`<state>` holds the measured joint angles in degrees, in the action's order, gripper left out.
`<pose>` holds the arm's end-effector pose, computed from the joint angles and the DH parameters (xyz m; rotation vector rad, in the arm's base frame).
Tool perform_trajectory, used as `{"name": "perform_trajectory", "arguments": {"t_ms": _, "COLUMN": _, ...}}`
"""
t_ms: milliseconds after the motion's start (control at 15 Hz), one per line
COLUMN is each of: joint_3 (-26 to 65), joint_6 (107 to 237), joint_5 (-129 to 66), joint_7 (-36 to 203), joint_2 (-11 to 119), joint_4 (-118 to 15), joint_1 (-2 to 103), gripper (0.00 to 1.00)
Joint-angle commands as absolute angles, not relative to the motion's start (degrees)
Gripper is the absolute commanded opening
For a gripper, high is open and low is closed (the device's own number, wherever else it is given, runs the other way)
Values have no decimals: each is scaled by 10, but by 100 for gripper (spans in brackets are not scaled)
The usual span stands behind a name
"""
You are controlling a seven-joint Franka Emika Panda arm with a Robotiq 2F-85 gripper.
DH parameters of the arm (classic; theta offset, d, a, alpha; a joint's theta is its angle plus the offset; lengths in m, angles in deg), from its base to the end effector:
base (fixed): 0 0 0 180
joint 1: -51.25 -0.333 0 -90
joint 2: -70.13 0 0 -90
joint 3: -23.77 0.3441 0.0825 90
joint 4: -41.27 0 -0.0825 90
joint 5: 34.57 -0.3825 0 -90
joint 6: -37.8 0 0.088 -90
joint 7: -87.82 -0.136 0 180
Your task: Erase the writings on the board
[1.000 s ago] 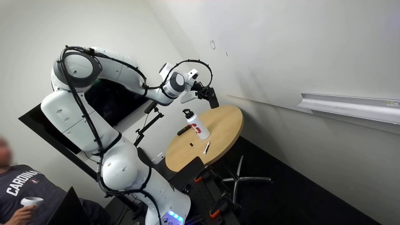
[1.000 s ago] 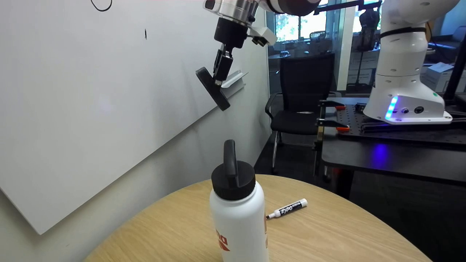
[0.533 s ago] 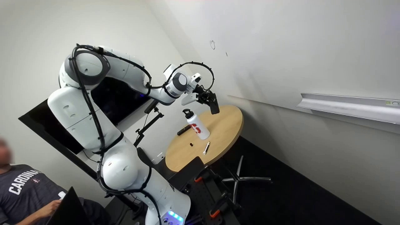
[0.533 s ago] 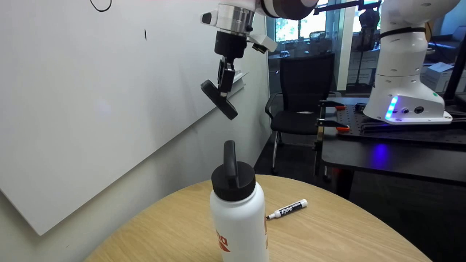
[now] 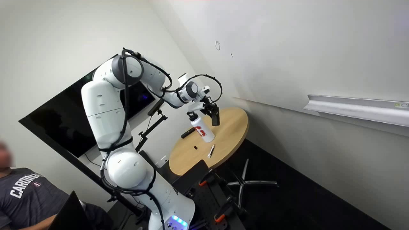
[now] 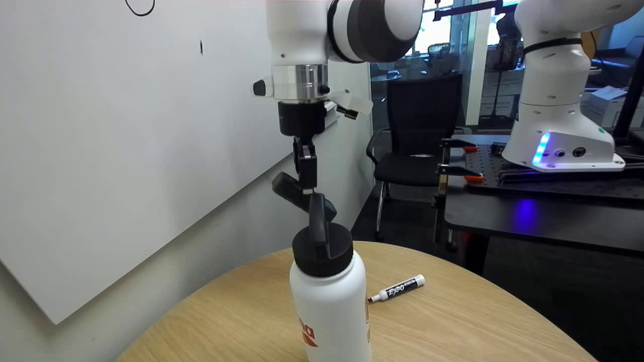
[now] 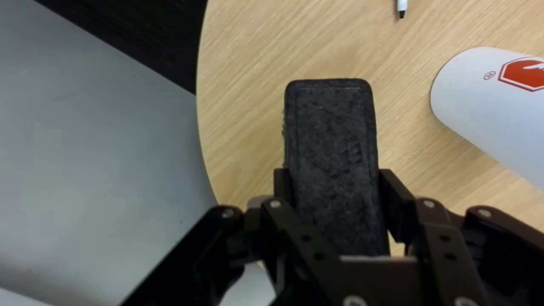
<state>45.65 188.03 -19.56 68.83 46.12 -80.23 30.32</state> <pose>0.4420 0.4084 0.2345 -2.9316 -0.9016 -0.1591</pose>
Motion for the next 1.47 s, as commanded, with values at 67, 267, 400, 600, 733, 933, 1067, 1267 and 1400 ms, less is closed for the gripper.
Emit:
{"name": "perform_trajectory", "arguments": {"t_ms": 67, "joint_3": 418, "joint_6": 1828, "joint_5": -250, "joint_7": 729, "joint_2": 354, "joint_4": -689, "joint_1": 251, "gripper": 28}}
{"name": "perform_trajectory", "arguments": {"t_ms": 267, "joint_3": 398, "joint_6": 1789, "joint_5": -265, "joint_7": 729, "joint_2": 310, "joint_4": -642, "joint_1": 231, "gripper": 28}}
{"name": "perform_trajectory", "arguments": {"t_ms": 400, "joint_3": 392, "joint_6": 1759, "joint_5": -272, "joint_7": 728, "joint_2": 286, "joint_4": -615, "joint_1": 225, "gripper": 28}}
{"name": "perform_trajectory", "arguments": {"t_ms": 600, "joint_3": 385, "joint_6": 1726, "joint_5": -273, "joint_7": 724, "joint_2": 257, "joint_4": -580, "joint_1": 216, "gripper": 28}}
{"name": "perform_trajectory", "arguments": {"t_ms": 733, "joint_3": 381, "joint_6": 1718, "joint_5": -273, "joint_7": 723, "joint_2": 240, "joint_4": -562, "joint_1": 211, "gripper": 28}}
{"name": "perform_trajectory", "arguments": {"t_ms": 933, "joint_3": 376, "joint_6": 1714, "joint_5": -274, "joint_7": 720, "joint_2": 219, "joint_4": -545, "joint_1": 206, "gripper": 28}}
{"name": "perform_trajectory", "arguments": {"t_ms": 1067, "joint_3": 375, "joint_6": 1712, "joint_5": -274, "joint_7": 718, "joint_2": 208, "joint_4": -539, "joint_1": 202, "gripper": 28}}
{"name": "perform_trajectory", "arguments": {"t_ms": 1267, "joint_3": 369, "joint_6": 1719, "joint_5": -270, "joint_7": 706, "joint_2": 211, "joint_4": -546, "joint_1": 193, "gripper": 79}}
{"name": "perform_trajectory", "arguments": {"t_ms": 1400, "joint_3": 363, "joint_6": 1733, "joint_5": -266, "joint_7": 697, "joint_2": 228, "joint_4": -563, "joint_1": 189, "gripper": 92}}
